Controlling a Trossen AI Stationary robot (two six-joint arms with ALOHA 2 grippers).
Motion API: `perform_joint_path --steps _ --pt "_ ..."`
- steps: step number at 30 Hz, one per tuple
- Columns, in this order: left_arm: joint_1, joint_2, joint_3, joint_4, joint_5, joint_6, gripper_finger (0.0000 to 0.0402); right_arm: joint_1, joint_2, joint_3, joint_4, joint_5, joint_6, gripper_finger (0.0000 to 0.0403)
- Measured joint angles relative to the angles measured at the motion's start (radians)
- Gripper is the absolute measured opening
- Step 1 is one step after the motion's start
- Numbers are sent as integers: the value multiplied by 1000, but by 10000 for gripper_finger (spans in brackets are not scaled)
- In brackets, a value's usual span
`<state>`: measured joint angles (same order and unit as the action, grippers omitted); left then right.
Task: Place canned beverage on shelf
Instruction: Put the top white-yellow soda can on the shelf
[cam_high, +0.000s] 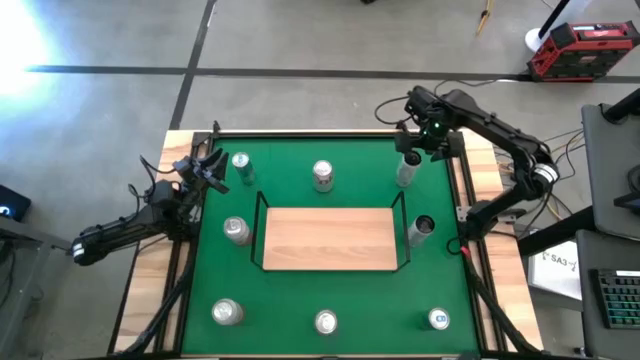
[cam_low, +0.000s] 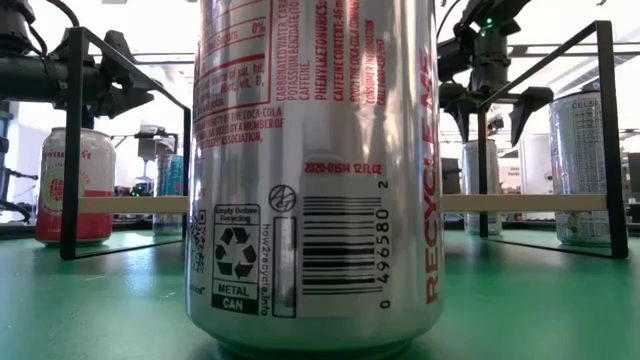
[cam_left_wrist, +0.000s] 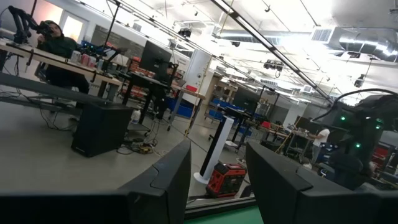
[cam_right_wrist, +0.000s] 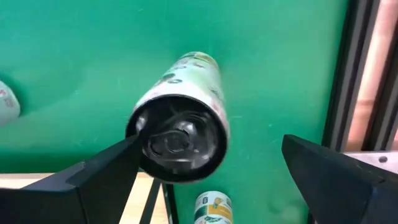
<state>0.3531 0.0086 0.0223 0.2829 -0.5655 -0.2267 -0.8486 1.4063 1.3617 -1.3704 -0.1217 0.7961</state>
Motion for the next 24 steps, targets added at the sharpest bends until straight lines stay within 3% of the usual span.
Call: perform_joint_path --steps 11,17,24 --pt "0 0 0 0 0 0 137 33 -61 0 11 -1 4 380" --pt "0 0 0 0 0 0 137 109 -28 -1 56 55 -83 380" --pt "0 0 0 0 0 0 137 117 19 -2 67 92 -150 380"
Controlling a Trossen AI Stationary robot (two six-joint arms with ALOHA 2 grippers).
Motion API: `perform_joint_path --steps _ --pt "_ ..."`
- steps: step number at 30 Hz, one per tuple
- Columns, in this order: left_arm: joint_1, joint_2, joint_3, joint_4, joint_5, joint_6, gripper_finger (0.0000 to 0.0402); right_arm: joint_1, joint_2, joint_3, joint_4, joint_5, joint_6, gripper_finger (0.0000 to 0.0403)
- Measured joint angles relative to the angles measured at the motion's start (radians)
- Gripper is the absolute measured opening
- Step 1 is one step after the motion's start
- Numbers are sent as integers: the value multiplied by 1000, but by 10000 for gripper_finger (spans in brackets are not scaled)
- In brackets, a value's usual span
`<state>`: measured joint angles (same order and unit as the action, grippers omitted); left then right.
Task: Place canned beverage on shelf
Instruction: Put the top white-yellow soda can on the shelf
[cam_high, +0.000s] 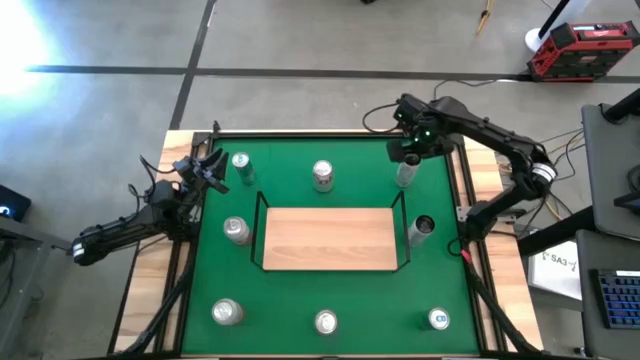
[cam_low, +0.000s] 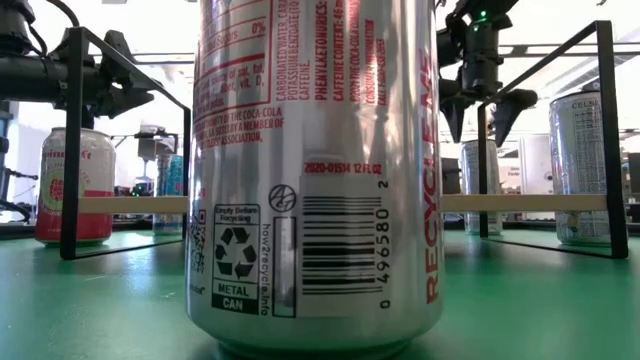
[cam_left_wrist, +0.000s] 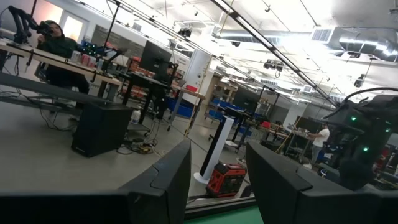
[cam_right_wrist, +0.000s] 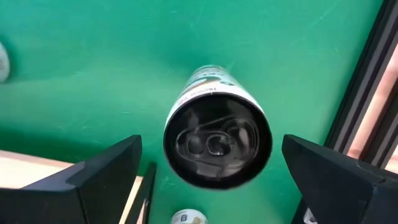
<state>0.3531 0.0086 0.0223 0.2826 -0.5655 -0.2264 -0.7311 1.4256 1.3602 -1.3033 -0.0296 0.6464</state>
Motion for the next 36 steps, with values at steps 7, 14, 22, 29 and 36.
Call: perform_joint_path --steps 7,14,22,29,36 --pt "0 0 0 0 0 0 137 0 47 0 0 9 7 380" --pt "0 0 0 0 0 0 137 -2 89 0 0 26 59 380" --pt "0 0 0 0 0 0 137 -2 89 -1 8 45 137 377" --pt "0 0 0 0 0 0 137 -2 89 -1 3 58 222 307" --pt "0 0 0 0 0 0 137 1 89 -1 2 55 283 244"
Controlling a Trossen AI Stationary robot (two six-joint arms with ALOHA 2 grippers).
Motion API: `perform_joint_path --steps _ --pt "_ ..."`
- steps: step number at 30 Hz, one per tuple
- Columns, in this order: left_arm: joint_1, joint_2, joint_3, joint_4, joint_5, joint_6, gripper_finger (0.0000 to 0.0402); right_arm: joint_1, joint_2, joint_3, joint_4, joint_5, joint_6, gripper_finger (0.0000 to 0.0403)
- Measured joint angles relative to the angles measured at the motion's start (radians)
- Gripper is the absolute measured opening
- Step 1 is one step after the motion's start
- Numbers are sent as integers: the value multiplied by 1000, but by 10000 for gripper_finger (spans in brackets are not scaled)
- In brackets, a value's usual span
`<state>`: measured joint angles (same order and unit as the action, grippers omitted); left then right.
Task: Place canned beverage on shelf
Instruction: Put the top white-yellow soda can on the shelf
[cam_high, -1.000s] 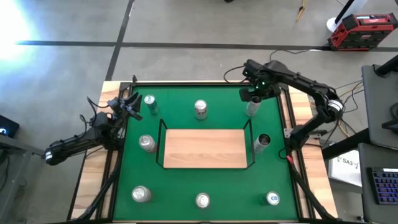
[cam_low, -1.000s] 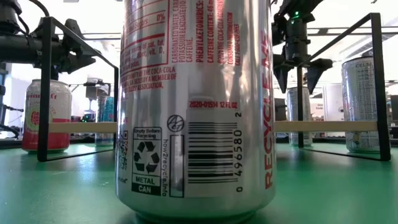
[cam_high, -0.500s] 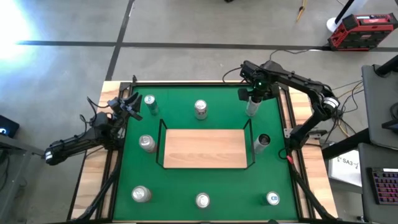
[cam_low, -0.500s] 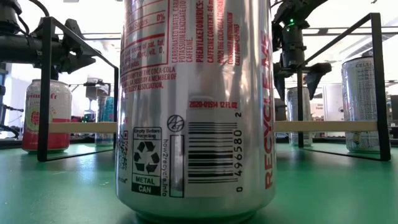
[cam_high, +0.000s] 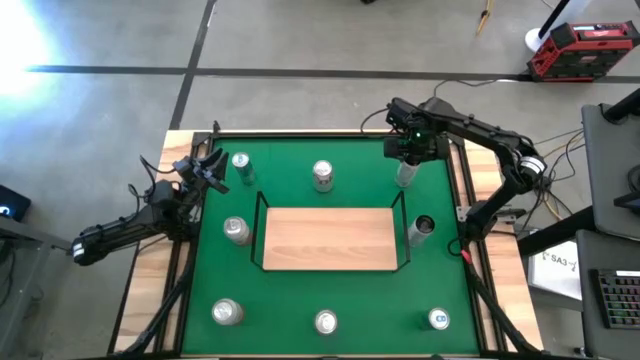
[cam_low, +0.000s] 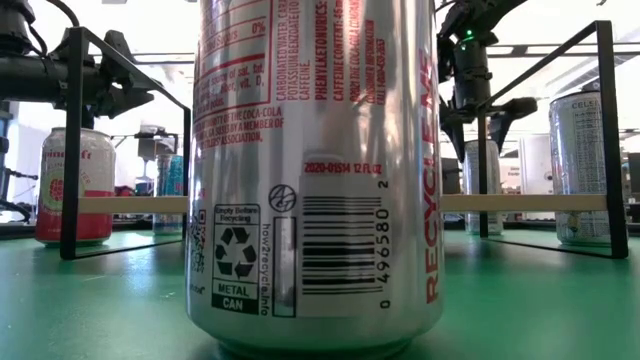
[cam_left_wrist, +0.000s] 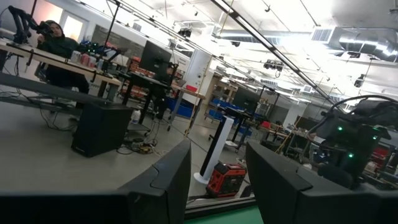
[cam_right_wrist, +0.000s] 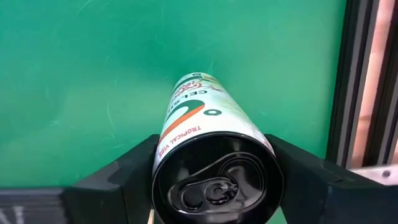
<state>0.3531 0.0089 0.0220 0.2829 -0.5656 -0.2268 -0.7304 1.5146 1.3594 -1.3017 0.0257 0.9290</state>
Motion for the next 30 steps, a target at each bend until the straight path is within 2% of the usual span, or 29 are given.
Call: perform_joint_path --steps 4,12,19,27,30 --pt "0 0 0 0 0 0 137 5 0 1 -2 -10 147 244" --pt "0 0 0 0 0 0 137 27 0 33 31 -37 624 244" --pt "0 0 0 0 0 0 137 71 0 63 79 -29 951 244" --pt "0 0 0 0 0 0 137 107 5 67 95 -26 1229 244" --pt "0 0 0 0 0 0 137 108 6 67 96 -34 1271 244"
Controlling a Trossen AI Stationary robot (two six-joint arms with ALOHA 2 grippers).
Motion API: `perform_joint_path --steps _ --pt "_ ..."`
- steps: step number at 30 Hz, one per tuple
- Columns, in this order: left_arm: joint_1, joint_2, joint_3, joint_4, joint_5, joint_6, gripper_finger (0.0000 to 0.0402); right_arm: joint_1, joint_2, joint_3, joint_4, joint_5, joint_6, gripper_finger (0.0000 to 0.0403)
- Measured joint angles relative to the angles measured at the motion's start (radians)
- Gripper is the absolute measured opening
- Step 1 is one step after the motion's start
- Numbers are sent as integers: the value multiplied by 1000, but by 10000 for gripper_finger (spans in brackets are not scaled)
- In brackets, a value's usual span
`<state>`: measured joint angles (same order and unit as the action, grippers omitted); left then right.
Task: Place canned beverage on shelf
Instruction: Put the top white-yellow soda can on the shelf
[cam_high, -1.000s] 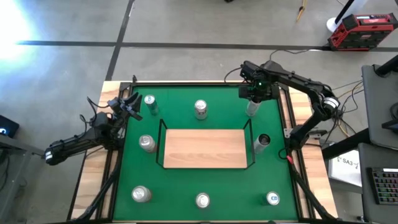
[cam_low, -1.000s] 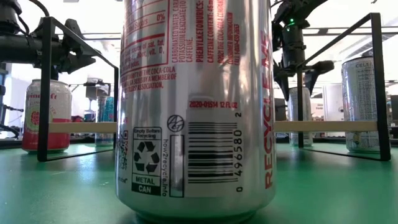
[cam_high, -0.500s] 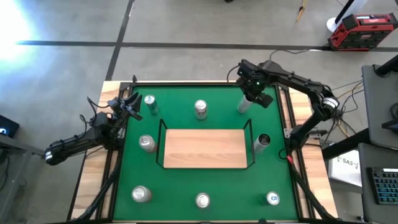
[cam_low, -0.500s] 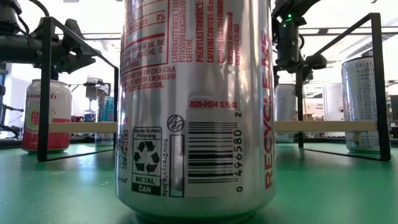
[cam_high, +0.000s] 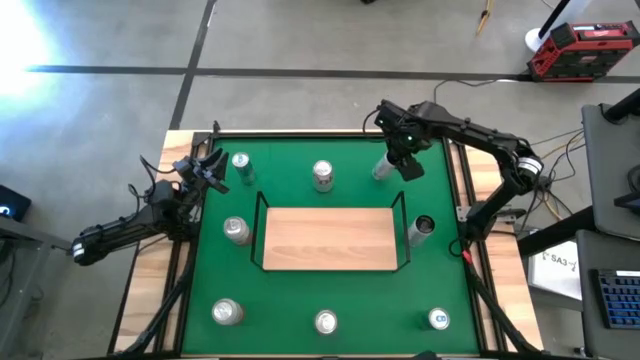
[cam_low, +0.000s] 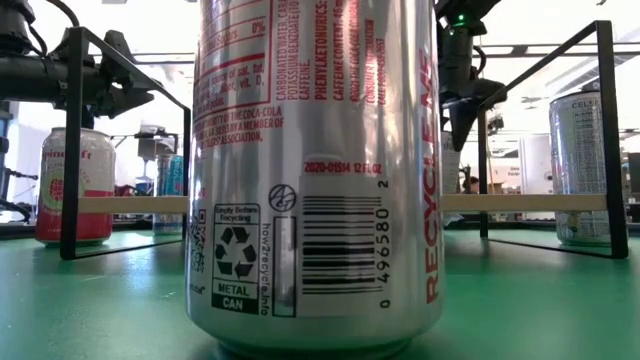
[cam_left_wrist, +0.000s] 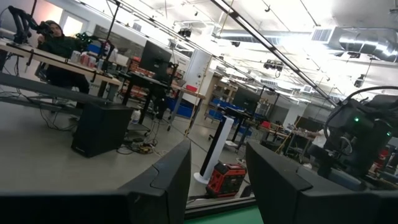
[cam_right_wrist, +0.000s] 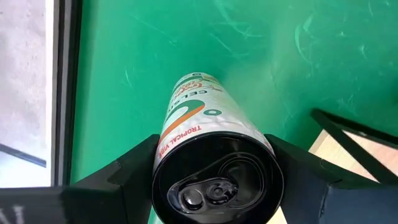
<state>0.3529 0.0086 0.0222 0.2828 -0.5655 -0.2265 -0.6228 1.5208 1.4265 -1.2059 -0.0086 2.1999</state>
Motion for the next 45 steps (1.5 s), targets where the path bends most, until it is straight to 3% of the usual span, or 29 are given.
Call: perform_joint_path --steps 6,12,22,38,45 --pt "0 0 0 0 0 0 137 -1 0 0 12 -18 -8 247" --pt "0 0 0 0 0 0 137 1 13 0 14 -36 5 288" --pt "0 0 0 0 0 0 137 15 67 3 36 -85 26 252" --pt "0 0 0 0 0 0 137 10 63 25 35 -66 -64 276" --pt "0 0 0 0 0 0 137 8 63 25 8 -119 69 274"
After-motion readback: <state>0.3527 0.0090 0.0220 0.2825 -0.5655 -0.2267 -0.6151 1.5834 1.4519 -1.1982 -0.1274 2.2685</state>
